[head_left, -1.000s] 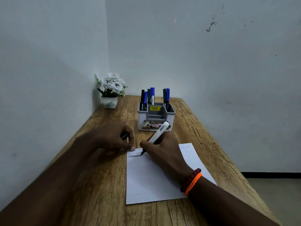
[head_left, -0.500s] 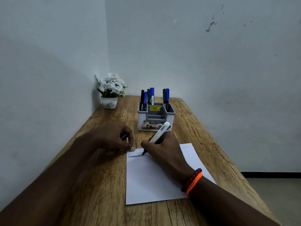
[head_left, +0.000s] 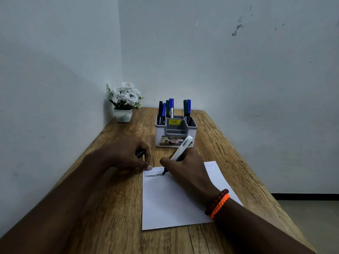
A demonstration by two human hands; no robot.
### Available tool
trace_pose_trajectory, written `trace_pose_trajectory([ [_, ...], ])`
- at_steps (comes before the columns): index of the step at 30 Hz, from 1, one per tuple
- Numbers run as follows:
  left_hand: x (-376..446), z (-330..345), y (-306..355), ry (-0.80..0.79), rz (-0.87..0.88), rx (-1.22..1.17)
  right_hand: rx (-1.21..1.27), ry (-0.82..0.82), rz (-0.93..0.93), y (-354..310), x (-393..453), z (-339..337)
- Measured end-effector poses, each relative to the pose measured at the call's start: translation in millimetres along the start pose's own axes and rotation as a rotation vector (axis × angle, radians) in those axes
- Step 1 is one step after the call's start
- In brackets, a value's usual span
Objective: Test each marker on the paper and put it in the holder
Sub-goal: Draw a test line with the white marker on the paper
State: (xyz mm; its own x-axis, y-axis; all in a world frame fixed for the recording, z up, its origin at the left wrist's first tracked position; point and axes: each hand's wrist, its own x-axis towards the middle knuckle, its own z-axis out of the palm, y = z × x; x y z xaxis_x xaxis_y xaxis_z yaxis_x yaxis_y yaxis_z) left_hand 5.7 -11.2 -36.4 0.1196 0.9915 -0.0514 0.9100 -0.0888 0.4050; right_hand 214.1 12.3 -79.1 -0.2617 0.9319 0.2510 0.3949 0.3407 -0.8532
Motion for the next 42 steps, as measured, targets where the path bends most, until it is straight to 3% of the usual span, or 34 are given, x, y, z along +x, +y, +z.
trace_pose_trajectory([
  [42,1.2,0.7,-2.5,-0.003,-0.014,-0.005,0.015,0.028,-0.036,5.1,2.7,-5.5],
])
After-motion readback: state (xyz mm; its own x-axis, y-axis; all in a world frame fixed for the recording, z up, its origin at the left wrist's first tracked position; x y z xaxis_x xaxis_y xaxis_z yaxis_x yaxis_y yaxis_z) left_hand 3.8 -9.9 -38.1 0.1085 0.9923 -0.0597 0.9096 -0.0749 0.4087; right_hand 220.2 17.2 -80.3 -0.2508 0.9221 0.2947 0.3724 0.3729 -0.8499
